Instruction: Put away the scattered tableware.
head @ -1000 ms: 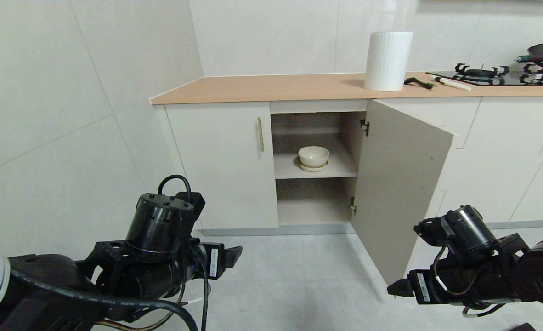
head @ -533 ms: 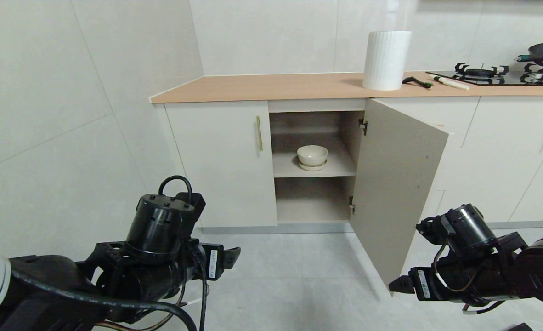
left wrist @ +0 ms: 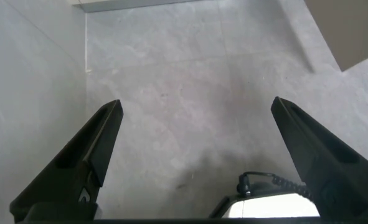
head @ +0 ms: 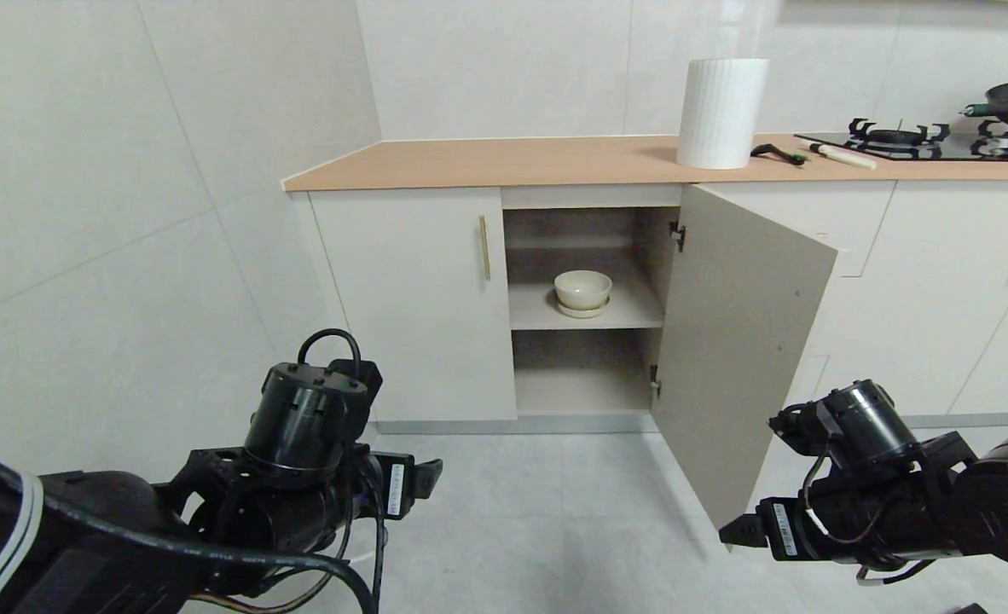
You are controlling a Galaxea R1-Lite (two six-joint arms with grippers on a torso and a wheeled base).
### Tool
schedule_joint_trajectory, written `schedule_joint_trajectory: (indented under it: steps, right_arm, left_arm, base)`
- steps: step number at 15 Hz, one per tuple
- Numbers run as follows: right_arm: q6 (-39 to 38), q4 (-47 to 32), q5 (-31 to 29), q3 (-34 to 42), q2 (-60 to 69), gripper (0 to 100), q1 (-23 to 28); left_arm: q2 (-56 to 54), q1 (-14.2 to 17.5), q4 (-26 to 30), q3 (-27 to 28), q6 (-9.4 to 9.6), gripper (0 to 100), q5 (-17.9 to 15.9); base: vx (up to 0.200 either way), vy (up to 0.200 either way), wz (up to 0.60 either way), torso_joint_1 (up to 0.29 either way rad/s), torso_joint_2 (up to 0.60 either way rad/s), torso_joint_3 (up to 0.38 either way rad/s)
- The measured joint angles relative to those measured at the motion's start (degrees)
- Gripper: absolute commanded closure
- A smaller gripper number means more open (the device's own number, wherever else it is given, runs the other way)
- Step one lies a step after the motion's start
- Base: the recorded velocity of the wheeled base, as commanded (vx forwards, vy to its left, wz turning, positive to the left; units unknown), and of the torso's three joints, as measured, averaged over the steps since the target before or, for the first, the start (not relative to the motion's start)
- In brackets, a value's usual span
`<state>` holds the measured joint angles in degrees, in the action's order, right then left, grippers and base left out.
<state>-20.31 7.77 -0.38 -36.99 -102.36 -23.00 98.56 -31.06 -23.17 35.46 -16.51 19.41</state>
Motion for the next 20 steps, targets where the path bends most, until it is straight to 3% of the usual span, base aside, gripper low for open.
schedule_joint_trajectory:
  steps: [4,11,20]
  right_arm:
    - [0.00,0.04,0.16,0.00,-0.02,0,0.07]
    - [0.01,0.02,0.24,0.05,-0.11,0,0.02]
    - [0.22,-0.29,-0.11,0.17,-0.02,0,0.62]
  left_arm:
    - [0.22,0.06,-0.02,0.09,0.00,0,-0.01]
    - [0.28,0.33,0.05,0.39,-0.10,0,0.02]
    - [0.33,0.37,0.13,0.17,0.01,0,0.10]
  base:
    - [0.000,-0.200,0.00,0.002,0.00,0.002]
    - [0.000,0.000,0.00,0.000,0.00,0.000]
    - [0.178,0.000,0.00,0.001,0.00,-0.001]
